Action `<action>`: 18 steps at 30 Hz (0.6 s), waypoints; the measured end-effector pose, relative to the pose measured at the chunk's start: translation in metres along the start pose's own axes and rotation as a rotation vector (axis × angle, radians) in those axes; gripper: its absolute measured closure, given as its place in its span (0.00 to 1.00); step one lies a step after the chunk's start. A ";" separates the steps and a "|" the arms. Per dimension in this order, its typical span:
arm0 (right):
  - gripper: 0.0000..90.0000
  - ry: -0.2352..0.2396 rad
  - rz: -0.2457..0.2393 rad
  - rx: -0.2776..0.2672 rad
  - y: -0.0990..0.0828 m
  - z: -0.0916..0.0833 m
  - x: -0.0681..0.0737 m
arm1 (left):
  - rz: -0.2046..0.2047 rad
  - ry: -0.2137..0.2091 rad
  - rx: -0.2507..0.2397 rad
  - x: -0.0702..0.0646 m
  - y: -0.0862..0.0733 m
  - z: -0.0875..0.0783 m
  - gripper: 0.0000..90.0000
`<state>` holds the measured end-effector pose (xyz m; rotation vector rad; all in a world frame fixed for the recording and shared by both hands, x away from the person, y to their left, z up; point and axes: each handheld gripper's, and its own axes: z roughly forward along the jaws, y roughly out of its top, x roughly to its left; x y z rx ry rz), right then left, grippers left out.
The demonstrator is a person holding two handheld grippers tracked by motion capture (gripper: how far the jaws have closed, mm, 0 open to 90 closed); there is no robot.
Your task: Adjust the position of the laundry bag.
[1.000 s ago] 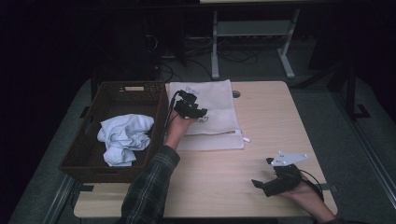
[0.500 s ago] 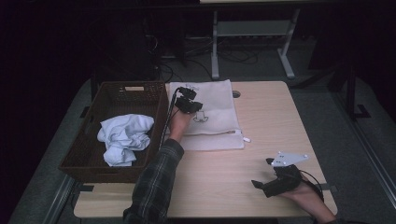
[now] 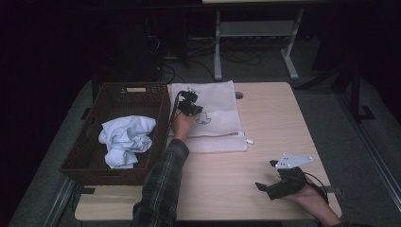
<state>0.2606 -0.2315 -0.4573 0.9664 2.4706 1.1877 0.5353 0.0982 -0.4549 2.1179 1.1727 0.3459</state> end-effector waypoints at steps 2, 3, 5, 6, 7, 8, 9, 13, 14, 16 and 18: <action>0.00 0.000 -0.002 0.001 0.000 0.000 0.000 | 0.002 0.000 0.001 0.000 -0.001 0.002 1.00; 0.00 -0.001 -0.004 0.004 0.000 0.001 0.000 | 0.007 0.005 0.012 -0.001 -0.002 0.006 1.00; 0.00 -0.001 -0.005 0.005 0.000 0.001 0.000 | 0.010 0.007 0.017 -0.002 -0.003 0.008 1.00; 0.00 -0.001 -0.006 0.004 0.000 0.001 0.000 | 0.012 0.006 0.020 -0.002 -0.004 0.009 1.00; 0.00 -0.001 -0.005 0.004 0.000 0.000 0.000 | 0.013 0.008 0.016 -0.002 -0.005 0.011 1.00; 0.00 -0.001 -0.003 0.004 -0.001 0.000 0.000 | 0.013 0.008 0.015 -0.003 -0.005 0.011 1.00; 0.00 -0.002 -0.003 0.004 -0.001 0.000 0.000 | 0.015 0.010 0.014 -0.003 -0.005 0.011 1.00; 0.00 -0.001 -0.004 0.003 -0.001 0.000 0.000 | 0.013 0.008 0.019 -0.004 -0.005 0.011 1.00; 0.00 0.001 -0.005 0.003 -0.001 0.000 0.000 | 0.013 0.008 0.019 -0.004 -0.005 0.011 1.00; 0.00 0.000 -0.007 0.005 -0.001 0.000 0.000 | 0.024 0.001 0.021 -0.007 -0.006 0.011 1.00; 0.00 0.000 -0.007 0.007 -0.001 0.000 0.001 | 0.027 -0.008 0.019 -0.009 -0.006 0.011 1.00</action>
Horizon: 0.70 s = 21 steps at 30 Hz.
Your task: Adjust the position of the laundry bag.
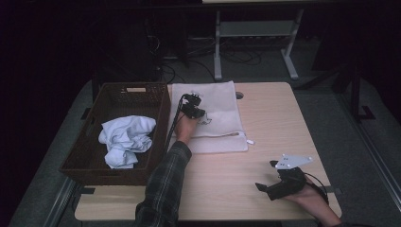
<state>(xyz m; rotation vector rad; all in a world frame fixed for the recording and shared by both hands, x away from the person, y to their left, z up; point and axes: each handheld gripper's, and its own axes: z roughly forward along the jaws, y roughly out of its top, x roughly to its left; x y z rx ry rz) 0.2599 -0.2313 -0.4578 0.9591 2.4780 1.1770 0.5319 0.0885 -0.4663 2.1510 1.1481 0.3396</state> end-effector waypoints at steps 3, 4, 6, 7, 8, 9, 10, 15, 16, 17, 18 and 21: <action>0.00 -0.001 0.000 0.001 0.000 0.000 0.000 | 0.000 -0.011 -0.001 -0.002 -0.001 0.000 1.00; 0.00 -0.001 -0.001 0.001 0.000 0.000 0.000 | 0.003 -0.013 -0.001 -0.002 -0.001 0.000 1.00; 0.00 0.000 0.000 0.001 0.000 0.000 0.000 | 0.009 -0.019 0.000 -0.004 -0.002 -0.001 1.00; 0.00 0.000 0.000 0.001 0.000 0.000 0.000 | 0.009 -0.019 0.000 -0.004 -0.002 -0.001 1.00; 0.00 0.000 -0.001 0.003 0.000 0.000 0.000 | 0.011 -0.026 -0.002 -0.006 -0.002 -0.001 1.00; 0.00 0.001 -0.001 0.003 0.000 0.000 0.000 | 0.010 -0.029 -0.003 -0.008 -0.003 -0.001 1.00; 0.00 0.001 -0.002 0.002 0.000 0.000 0.000 | 0.012 -0.034 -0.002 -0.009 -0.004 -0.001 1.00; 0.00 0.000 -0.004 0.002 0.000 0.001 0.000 | 0.019 -0.050 -0.001 -0.015 -0.005 -0.002 1.00; 0.00 0.000 -0.004 0.002 0.000 0.001 0.000 | 0.024 -0.053 0.003 -0.016 -0.006 -0.003 1.00; 0.00 0.000 -0.003 0.002 0.000 0.001 0.000 | 0.023 -0.056 0.001 -0.017 -0.006 -0.003 1.00; 0.00 0.001 -0.004 0.002 0.000 0.001 0.000 | 0.023 -0.061 0.002 -0.019 -0.006 -0.003 1.00; 0.00 0.001 -0.004 0.001 0.000 0.001 0.000 | 0.027 -0.068 0.005 -0.023 -0.007 -0.003 1.00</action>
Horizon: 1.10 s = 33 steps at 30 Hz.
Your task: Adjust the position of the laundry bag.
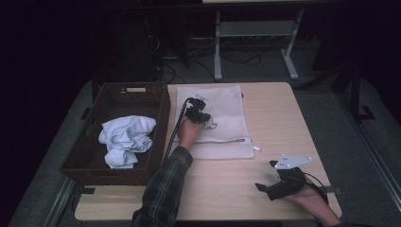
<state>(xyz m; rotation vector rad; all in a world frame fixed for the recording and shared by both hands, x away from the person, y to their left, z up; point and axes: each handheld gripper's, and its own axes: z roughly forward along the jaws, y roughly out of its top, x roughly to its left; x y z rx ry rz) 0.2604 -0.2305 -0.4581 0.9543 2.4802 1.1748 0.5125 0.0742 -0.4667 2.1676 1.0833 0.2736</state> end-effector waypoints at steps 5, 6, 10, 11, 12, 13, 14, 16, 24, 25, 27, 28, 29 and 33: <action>0.00 0.000 0.000 -0.001 0.000 0.000 0.000 | 0.012 -0.014 0.010 -0.007 0.000 0.000 1.00; 0.00 0.000 -0.001 -0.001 0.000 0.000 0.000 | 0.012 -0.014 0.010 -0.007 0.000 0.000 1.00; 0.00 -0.002 -0.004 -0.005 0.000 -0.001 0.000 | 0.014 -0.035 0.006 -0.015 -0.002 0.000 1.00; 0.00 -0.002 -0.004 -0.005 0.000 -0.001 0.000 | 0.014 -0.035 0.006 -0.015 -0.002 0.000 1.00; 0.00 -0.002 -0.002 -0.006 0.000 -0.001 0.000 | 0.022 -0.043 0.012 -0.019 -0.003 0.000 1.00; 0.00 -0.002 -0.003 -0.006 0.000 -0.001 0.000 | 0.021 -0.045 0.010 -0.021 -0.003 0.000 1.00; 0.00 -0.002 -0.004 -0.006 0.000 -0.001 0.000 | 0.022 -0.049 0.010 -0.023 -0.003 0.000 1.00; 0.00 -0.002 -0.004 -0.006 0.000 -0.001 0.000 | 0.027 -0.054 0.010 -0.025 -0.003 0.001 1.00; 0.00 -0.001 -0.004 -0.006 0.001 -0.001 0.000 | 0.042 -0.093 0.022 -0.041 -0.003 0.003 1.00; 0.00 -0.001 -0.004 -0.006 0.001 -0.001 0.000 | 0.043 -0.096 0.023 -0.043 -0.003 0.003 1.00; 0.00 -0.001 -0.004 -0.006 0.001 -0.001 0.000 | 0.043 -0.106 0.024 -0.046 -0.003 0.004 1.00; 0.00 -0.001 -0.004 -0.007 0.001 -0.001 0.000 | 0.043 -0.106 0.024 -0.046 -0.003 0.004 1.00; 0.00 -0.001 -0.004 -0.007 0.001 -0.001 0.000 | 0.045 -0.110 0.027 -0.048 -0.004 0.004 1.00; 0.00 -0.001 -0.005 -0.008 0.001 -0.001 0.000 | 0.052 -0.130 0.025 -0.057 -0.005 0.005 1.00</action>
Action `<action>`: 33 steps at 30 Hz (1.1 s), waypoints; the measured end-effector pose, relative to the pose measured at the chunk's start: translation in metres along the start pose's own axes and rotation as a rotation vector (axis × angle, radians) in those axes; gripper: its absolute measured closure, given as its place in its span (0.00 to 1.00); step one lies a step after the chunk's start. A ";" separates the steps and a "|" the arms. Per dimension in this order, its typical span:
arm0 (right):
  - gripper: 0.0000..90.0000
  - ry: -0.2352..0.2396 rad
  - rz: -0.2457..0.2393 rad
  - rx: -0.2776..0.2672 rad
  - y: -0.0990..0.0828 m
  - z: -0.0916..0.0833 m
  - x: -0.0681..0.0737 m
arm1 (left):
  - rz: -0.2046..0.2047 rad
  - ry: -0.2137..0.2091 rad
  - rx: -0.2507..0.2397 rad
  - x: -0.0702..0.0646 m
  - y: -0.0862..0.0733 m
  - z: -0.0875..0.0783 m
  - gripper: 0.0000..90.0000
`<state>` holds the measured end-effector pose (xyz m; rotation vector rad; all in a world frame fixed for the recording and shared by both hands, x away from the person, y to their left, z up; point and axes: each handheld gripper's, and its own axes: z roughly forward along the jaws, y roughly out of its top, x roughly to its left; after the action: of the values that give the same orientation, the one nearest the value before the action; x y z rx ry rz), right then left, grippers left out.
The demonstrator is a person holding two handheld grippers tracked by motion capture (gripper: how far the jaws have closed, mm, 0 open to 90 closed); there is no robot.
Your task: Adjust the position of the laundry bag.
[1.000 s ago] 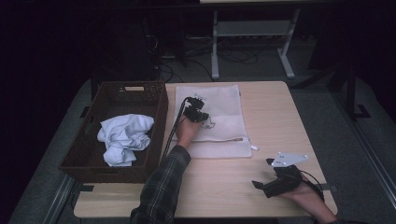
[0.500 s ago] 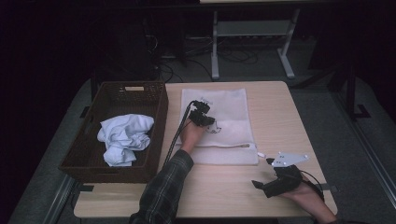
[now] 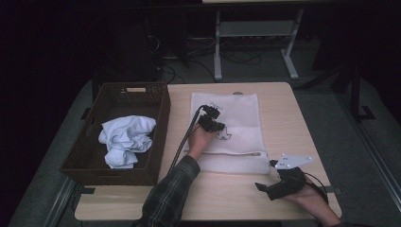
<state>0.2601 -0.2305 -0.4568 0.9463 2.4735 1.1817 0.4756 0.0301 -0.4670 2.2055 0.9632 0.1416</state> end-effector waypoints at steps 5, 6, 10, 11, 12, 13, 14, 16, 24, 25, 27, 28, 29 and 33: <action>0.00 -0.001 -0.003 -0.006 0.000 0.000 0.000 | 0.007 -0.017 0.003 -0.006 -0.001 0.001 1.00; 0.00 -0.001 -0.003 -0.007 0.000 0.000 0.000 | 0.008 -0.020 0.003 -0.008 -0.001 0.002 1.00; 0.00 -0.001 -0.003 -0.006 0.001 0.000 0.000 | 0.019 -0.031 0.009 -0.015 -0.001 0.003 1.00; 0.00 -0.001 -0.005 -0.006 0.001 0.000 0.000 | 0.024 -0.042 0.009 -0.018 -0.002 0.003 1.00; 0.00 -0.001 -0.006 -0.006 0.001 0.000 0.000 | 0.028 -0.045 0.013 -0.019 -0.002 0.003 1.00; 0.00 -0.001 -0.006 -0.006 0.001 0.000 0.000 | 0.031 -0.050 0.013 -0.022 -0.002 0.004 1.00; 0.00 -0.001 -0.007 -0.006 0.001 0.000 0.001 | 0.034 -0.053 0.014 -0.024 -0.002 0.004 1.00; 0.00 -0.001 -0.007 -0.006 0.001 0.000 0.001 | 0.037 -0.061 0.012 -0.028 -0.002 0.005 1.00; 0.00 0.001 -0.008 -0.007 0.001 0.000 0.001 | 0.054 -0.094 0.014 -0.043 -0.002 0.009 1.00; 0.00 0.001 -0.008 -0.007 0.001 0.000 0.001 | 0.060 -0.097 0.017 -0.045 -0.002 0.010 1.00; 0.00 0.002 -0.008 -0.006 0.001 0.000 0.001 | 0.062 -0.100 0.019 -0.047 -0.002 0.011 1.00; 0.00 0.001 -0.009 -0.006 0.001 0.000 0.001 | 0.067 -0.103 0.020 -0.050 -0.002 0.011 1.00; 0.00 0.001 -0.009 -0.006 0.001 0.000 0.001 | 0.070 -0.110 0.017 -0.053 -0.002 0.013 1.00; 0.00 0.002 -0.009 -0.005 0.001 0.000 0.001 | 0.077 -0.120 0.020 -0.058 -0.001 0.015 1.00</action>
<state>0.2599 -0.2296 -0.4560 0.9320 2.4720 1.1859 0.4383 -0.0170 -0.4685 2.2427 0.8173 0.0345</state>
